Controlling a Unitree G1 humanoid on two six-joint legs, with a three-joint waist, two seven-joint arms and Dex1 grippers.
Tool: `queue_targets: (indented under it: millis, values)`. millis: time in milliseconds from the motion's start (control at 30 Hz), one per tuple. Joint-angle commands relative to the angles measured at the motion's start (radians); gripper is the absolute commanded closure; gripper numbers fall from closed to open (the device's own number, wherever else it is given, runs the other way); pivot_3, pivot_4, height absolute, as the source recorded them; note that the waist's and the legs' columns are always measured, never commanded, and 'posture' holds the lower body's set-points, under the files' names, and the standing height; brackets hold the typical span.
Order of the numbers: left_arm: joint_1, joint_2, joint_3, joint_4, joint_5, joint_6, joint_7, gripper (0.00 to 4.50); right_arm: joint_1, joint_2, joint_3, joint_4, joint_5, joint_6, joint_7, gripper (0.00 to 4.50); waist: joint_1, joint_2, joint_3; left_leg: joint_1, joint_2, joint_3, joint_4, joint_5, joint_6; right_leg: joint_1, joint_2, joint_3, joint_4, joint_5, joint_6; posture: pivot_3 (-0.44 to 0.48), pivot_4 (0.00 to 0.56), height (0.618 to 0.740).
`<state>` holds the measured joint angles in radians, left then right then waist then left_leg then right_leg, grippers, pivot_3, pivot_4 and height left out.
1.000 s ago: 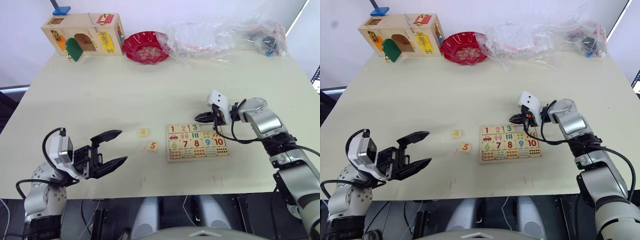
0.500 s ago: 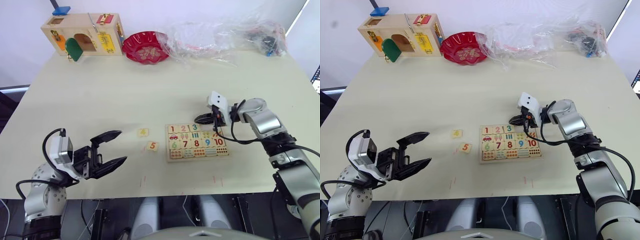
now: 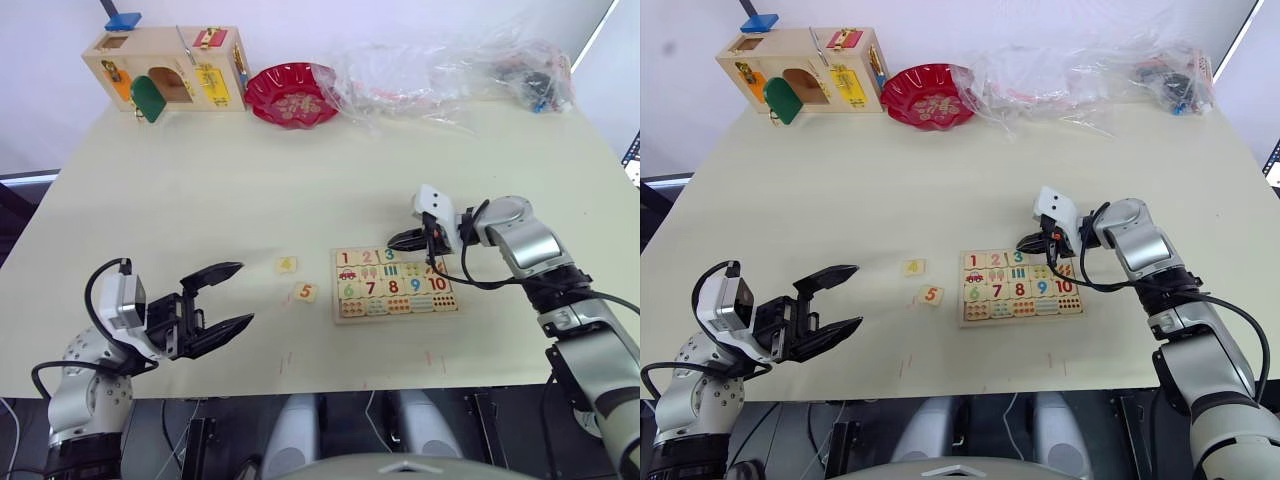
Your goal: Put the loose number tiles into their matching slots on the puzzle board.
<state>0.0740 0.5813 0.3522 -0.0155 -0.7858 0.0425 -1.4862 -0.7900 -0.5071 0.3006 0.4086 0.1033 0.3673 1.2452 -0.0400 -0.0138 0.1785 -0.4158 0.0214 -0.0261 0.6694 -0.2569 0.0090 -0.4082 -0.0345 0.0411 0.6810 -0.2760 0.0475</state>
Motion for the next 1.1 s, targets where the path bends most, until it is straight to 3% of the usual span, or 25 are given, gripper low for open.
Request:
queue_targets:
  millis: [33, 667, 900, 1033, 1100]
  values:
    - [0.004, 0.001, 0.017, -0.018, -0.007, -0.009, 0.0, 0.0, -0.009, -0.006, -0.018, -0.009, -0.005, -0.012, -0.01, 4.43, 0.0, 0.0, 0.0, 0.0, 0.0, 0.0, 0.0, 0.0, 0.0, 0.0, 0.0, 0.0, 0.0, 0.0, 0.0, 0.0, 0.15, 0.74]
    - [0.012, -0.001, 0.014, -0.035, -0.009, -0.007, 0.013, 0.0, 0.011, -0.013, -0.009, -0.039, -0.016, 0.002, 0.014, 4.43, 0.0, 0.0, 0.0, 0.0, 0.0, 0.0, 0.0, 0.0, 0.0, 0.0, 0.0, 0.0, 0.0, 0.0, 0.0, 0.0, 0.15, 0.74]
    - [0.027, -0.003, 0.019, -0.047, -0.008, -0.007, 0.024, 0.0, 0.074, -0.044, -0.172, -0.235, 0.122, 0.047, -0.032, 4.43, 0.004, 0.0, 0.0, 0.0, 0.0, 0.0, 0.0, 0.0, 0.0, 0.0, 0.0, 0.0, 0.0, 0.0, 0.0, 0.0, 0.15, 0.74]
    - [0.044, -0.006, 0.013, -0.044, 0.021, -0.01, 0.065, 0.0, 0.249, -0.108, -0.321, -0.437, 0.213, 0.085, -0.085, 4.43, 0.018, 0.0, 0.0, 0.0, 0.0, -0.001, 0.0, 0.0, 0.0, 0.001, 0.0, -0.001, -0.001, 0.0, 0.0, 0.0, 0.15, 0.74]
    - [0.057, -0.006, 0.009, -0.04, 0.032, -0.008, 0.074, 0.0, 0.357, -0.145, -0.382, -0.532, 0.252, 0.105, -0.099, 3.64, 0.025, 0.0, 0.0, 0.0, 0.0, -0.002, 0.0, 0.0, 0.0, 0.002, 0.0, -0.002, -0.002, 0.0, 0.0, 0.0, 0.15, 0.74]
